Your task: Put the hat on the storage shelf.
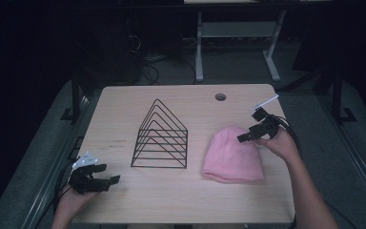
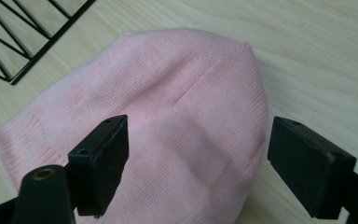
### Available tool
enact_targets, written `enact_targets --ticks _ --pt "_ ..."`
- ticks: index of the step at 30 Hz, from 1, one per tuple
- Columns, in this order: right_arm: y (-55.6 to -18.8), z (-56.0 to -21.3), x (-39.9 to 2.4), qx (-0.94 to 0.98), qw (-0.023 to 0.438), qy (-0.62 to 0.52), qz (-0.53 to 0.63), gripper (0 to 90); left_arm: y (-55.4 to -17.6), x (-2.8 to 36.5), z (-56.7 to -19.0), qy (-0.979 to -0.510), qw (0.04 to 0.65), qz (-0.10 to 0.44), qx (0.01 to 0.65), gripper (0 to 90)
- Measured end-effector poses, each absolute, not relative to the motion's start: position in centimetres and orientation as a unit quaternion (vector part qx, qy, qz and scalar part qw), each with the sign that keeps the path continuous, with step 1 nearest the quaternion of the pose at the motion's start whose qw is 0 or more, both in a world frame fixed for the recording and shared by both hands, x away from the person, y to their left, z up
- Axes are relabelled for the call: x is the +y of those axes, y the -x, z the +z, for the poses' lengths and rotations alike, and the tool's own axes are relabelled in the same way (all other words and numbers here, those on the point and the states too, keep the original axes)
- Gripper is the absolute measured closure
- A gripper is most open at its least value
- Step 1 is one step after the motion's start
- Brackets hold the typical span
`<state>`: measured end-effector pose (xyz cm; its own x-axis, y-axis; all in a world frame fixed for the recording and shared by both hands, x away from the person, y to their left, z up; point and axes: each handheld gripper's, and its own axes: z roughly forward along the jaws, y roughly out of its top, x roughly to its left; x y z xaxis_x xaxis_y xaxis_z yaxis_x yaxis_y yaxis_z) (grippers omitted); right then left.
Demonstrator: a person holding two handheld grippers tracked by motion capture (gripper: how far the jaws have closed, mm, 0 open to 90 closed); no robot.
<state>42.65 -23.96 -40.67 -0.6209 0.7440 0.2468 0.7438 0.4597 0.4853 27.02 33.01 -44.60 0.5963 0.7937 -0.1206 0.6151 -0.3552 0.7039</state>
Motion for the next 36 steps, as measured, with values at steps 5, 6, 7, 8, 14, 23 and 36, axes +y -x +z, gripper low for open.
enact_targets --ticks 5,6,7,8,14,23,36 --pt "-43.8 -40.7 -23.4 0.86 0.002 -0.432 0.271 20.8 -27.0 33.0 -44.6 -0.811 0.371 0.121 0.436 21.7" --pt "-44.0 -40.7 -23.3 0.86 0.002 -0.433 0.269 21.2 -27.0 33.1 -44.6 -0.812 0.37 0.122 0.435 21.8" --pt "-44.2 -40.7 -23.3 0.861 0.0 -0.434 0.267 22.1 -27.0 33.1 -44.6 -0.812 0.37 0.122 0.435 21.7" --pt "-44.4 -40.7 -23.3 0.86 -0.003 -0.434 0.267 22.3 -27.0 33.1 -44.6 -0.811 0.37 0.122 0.435 21.7" --pt "-45.5 -41.2 -23.3 0.858 -0.013 -0.444 0.257 25.7 -27.1 33.2 -44.7 -0.809 0.372 0.12 0.44 21.7" --pt "-46.9 -42.4 -23.1 0.858 -0.029 -0.454 0.239 37.6 -27.1 33.5 -44.7 -0.807 0.372 0.122 0.443 21.8" --pt "-47.4 -43.7 -22.6 0.865 -0.046 -0.449 0.22 54.9 -27.1 33.5 -44.7 -0.805 0.374 0.121 0.445 21.8"
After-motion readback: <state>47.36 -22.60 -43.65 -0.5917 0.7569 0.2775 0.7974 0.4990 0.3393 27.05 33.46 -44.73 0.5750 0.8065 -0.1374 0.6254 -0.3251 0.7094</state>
